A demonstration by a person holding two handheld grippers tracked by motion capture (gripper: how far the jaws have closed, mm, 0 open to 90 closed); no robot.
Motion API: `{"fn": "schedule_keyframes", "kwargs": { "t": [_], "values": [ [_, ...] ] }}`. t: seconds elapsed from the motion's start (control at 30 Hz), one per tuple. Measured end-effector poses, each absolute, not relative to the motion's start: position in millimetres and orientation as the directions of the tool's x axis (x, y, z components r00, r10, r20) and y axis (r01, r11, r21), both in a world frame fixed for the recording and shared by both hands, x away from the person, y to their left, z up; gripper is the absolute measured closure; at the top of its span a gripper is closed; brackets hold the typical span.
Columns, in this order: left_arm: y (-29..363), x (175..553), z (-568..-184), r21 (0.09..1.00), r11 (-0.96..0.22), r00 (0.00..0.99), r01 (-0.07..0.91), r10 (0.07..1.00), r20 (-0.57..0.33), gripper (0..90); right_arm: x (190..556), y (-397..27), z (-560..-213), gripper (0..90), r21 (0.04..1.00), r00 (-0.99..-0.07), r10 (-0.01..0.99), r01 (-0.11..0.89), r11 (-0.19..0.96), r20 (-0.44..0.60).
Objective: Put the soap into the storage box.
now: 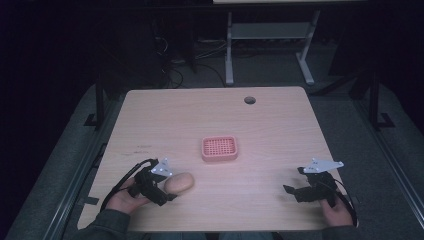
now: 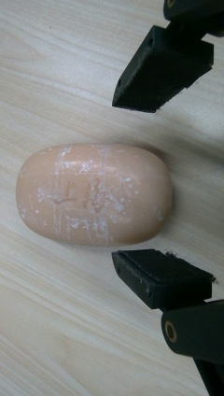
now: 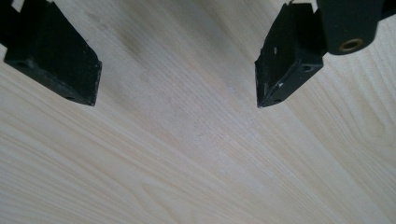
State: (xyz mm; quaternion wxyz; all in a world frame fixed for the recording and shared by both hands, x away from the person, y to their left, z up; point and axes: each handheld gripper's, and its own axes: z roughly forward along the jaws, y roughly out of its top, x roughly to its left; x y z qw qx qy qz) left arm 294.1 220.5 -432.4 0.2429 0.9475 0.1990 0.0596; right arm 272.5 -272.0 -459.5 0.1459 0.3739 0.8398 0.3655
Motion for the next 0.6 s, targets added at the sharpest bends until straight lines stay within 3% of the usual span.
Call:
{"fn": "schedule_keyframes", "kwargs": {
  "t": [0.6],
  "values": [
    [208, 304, -436, 0.457, -0.818, 0.915, 0.351, 0.403, 0.02, 21.4, 272, -272, -460, 14.2, 0.722, -0.678, 0.734, 0.524, 0.452, 0.033]
  ]
}}
